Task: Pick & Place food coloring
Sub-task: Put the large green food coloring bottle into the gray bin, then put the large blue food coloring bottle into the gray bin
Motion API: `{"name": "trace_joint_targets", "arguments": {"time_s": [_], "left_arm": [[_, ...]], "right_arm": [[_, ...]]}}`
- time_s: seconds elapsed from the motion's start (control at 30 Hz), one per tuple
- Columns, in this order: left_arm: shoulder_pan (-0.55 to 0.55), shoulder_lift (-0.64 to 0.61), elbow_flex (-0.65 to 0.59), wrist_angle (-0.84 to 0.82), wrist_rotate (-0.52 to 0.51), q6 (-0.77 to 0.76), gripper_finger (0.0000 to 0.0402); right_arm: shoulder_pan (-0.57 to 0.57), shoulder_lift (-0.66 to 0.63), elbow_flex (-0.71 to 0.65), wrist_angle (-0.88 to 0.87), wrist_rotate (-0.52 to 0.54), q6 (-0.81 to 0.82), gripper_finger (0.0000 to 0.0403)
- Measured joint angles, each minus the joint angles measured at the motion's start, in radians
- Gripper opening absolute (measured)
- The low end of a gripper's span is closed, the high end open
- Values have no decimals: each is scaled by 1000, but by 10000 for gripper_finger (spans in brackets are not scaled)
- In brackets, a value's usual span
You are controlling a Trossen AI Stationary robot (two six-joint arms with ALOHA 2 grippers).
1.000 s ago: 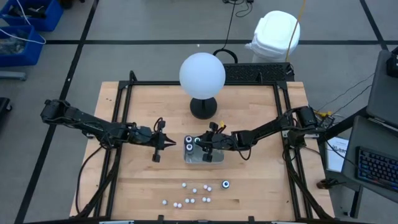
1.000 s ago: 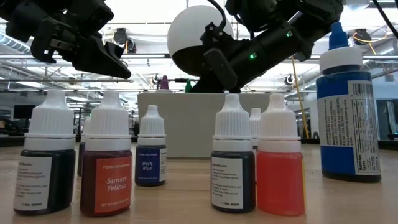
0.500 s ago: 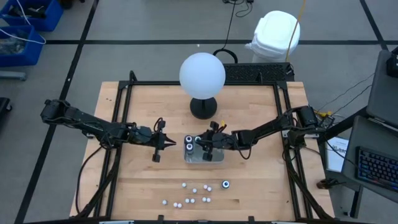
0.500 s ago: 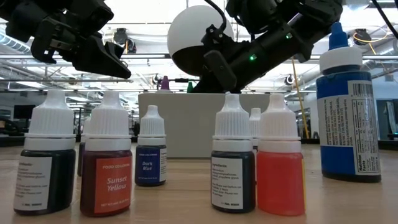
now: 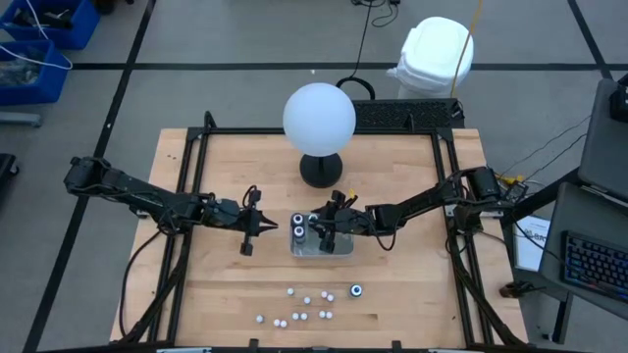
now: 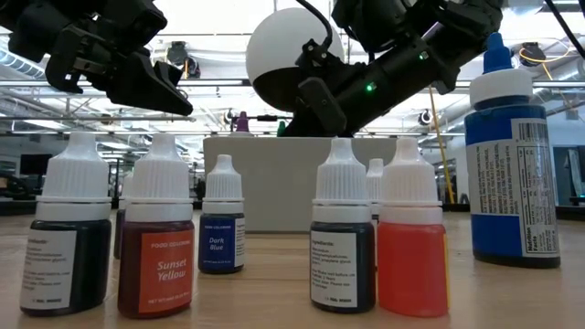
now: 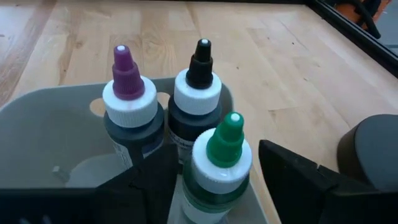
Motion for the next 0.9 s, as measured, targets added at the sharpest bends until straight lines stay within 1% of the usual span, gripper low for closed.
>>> {"name": "trace_joint_targets", "arguments": {"time_s": [0.13,0.27,0.67,0.9], "left_arm": [[0,0,0,0,0,0,26],[0,0,0,0,0,0,26],[0,0,0,-1,0,5,26],[0,0,0,0,0,5,26]], "right_arm": [[0,0,0,7,0,0,234],[0,0,0,43,0,0,244],[4,-2,0,74,0,-7,238],[5,-33,0,74,0,-8,238]]}}
